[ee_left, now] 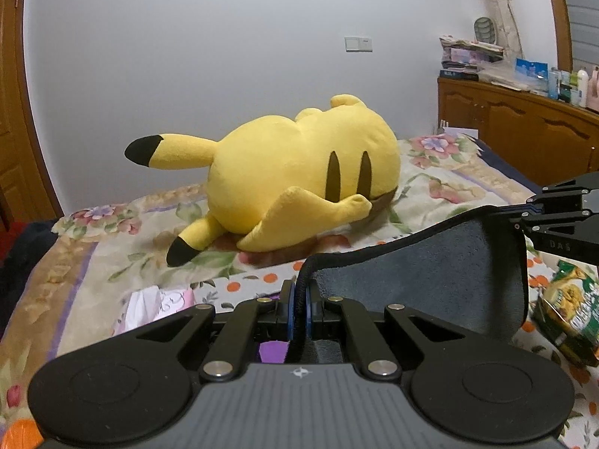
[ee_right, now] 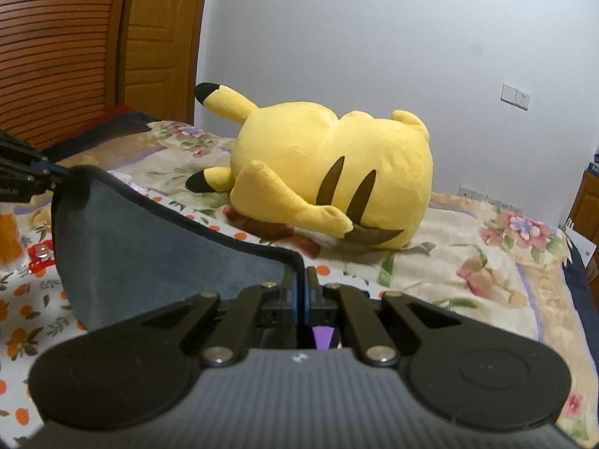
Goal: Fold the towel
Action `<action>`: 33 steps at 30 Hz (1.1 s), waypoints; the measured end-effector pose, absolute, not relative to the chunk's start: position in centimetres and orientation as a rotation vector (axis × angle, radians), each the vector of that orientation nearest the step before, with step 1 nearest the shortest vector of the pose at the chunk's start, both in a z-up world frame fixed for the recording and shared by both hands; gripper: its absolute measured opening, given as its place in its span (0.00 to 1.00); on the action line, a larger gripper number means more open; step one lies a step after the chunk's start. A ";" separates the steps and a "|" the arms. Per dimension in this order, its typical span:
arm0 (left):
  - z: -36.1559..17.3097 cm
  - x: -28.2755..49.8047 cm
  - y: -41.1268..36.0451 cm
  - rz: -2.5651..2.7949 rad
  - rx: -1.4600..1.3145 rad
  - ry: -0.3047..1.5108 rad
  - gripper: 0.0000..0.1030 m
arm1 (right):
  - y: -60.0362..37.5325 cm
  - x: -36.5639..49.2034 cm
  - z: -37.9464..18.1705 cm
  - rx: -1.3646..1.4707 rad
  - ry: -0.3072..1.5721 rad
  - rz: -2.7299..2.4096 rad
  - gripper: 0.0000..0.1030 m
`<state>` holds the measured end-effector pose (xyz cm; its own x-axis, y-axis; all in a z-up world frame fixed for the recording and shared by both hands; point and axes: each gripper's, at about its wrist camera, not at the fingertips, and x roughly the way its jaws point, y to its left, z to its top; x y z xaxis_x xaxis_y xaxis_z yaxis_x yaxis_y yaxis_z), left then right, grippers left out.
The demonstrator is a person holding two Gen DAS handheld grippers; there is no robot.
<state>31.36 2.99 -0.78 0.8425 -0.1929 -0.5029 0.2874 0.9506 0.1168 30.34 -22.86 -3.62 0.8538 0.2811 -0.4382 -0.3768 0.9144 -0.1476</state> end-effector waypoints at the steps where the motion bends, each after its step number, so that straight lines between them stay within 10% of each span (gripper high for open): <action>1: -0.7 31.8 3.0 -0.251 0.187 0.509 0.06 | -22.8 30.6 -3.6 -0.236 0.422 0.346 0.04; 33: -7.6 41.3 1.6 -0.134 0.196 0.628 0.06 | -20.4 39.2 -9.8 -0.335 0.563 0.249 0.04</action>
<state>41.32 1.56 -7.57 0.8018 -0.0647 -0.5941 0.1829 0.9730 0.1410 39.24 -20.41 -9.75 0.8182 0.1385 -0.5580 -0.3196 0.9164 -0.2412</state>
